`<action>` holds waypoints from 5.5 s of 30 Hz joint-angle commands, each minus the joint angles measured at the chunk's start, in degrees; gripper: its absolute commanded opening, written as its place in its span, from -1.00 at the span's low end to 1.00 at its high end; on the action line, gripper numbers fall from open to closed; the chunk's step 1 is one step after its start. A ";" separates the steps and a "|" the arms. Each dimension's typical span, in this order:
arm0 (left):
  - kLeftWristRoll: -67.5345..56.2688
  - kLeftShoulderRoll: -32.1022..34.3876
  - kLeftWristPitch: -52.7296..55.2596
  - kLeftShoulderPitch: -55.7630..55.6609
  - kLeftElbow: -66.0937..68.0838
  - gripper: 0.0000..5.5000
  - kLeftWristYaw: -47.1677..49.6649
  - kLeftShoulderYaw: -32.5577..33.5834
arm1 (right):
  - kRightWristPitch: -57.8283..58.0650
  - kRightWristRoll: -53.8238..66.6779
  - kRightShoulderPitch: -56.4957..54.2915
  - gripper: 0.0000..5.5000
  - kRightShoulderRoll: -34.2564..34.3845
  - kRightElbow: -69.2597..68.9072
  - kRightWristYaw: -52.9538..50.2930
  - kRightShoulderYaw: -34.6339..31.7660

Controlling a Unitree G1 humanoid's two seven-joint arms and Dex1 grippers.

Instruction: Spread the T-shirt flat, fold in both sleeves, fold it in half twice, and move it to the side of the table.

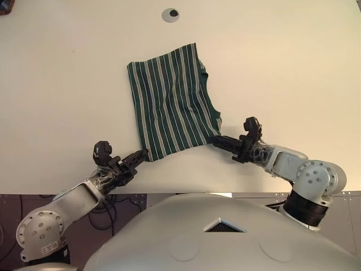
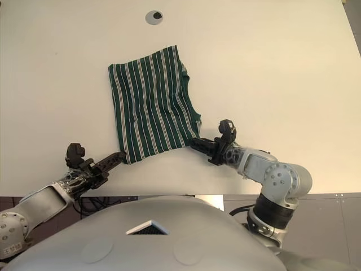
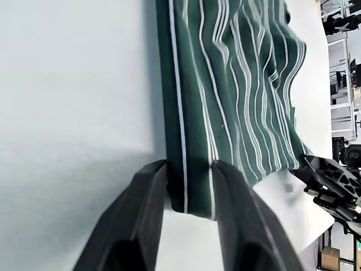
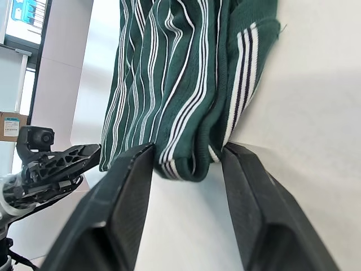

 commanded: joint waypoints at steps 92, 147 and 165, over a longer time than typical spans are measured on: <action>9.87 -18.63 -36.16 -53.02 39.76 -0.58 14.33 -1.18 | -59.89 -0.21 -67.35 -0.58 1.57 88.19 -11.04 -9.65; 73.62 -14.00 -47.55 -69.87 77.72 -0.58 -25.21 -19.69 | -68.10 -32.97 -50.82 -0.58 -4.59 71.37 13.51 33.55; 77.15 -14.21 -46.36 -65.81 74.72 -0.58 -25.11 -19.40 | -87.50 -41.41 -60.98 -0.58 0.51 102.54 -0.04 27.57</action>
